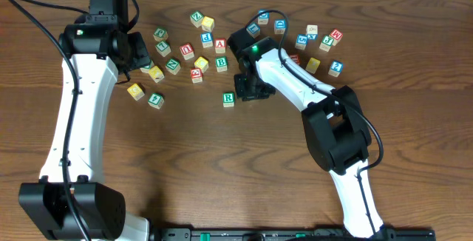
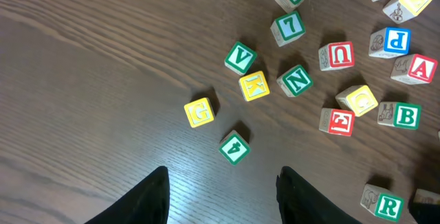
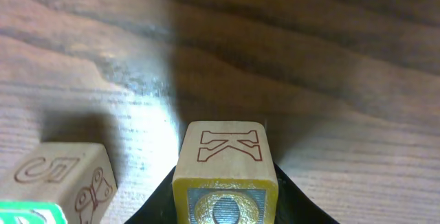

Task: Spell out ROBOT

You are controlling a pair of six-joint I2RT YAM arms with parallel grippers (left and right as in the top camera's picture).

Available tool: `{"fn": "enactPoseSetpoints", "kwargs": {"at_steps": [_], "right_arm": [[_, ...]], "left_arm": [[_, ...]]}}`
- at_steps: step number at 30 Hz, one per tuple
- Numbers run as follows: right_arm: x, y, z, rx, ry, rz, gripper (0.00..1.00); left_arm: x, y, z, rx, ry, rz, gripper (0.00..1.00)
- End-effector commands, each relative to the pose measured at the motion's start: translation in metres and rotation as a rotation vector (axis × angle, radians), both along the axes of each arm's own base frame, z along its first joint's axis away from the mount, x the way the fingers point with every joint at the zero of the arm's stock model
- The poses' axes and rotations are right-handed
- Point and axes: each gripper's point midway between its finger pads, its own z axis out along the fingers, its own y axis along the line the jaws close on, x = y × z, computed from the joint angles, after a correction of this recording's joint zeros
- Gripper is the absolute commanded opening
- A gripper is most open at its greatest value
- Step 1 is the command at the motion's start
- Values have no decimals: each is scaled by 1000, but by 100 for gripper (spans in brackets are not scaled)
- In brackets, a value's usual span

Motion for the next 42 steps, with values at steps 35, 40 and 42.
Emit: {"fn": "enactPoseSetpoints", "kwargs": {"at_steps": [35, 40, 42], "right_arm": [[13, 24, 63, 38, -91, 72, 49], [36, 34, 92, 76, -194, 98, 58], [52, 43, 100, 118, -263, 93, 58]], "left_arm": [[4, 3, -4, 11, 0, 8, 50], [4, 3, -4, 12, 0, 8, 50], [5, 3, -3, 12, -2, 8, 50]]}}
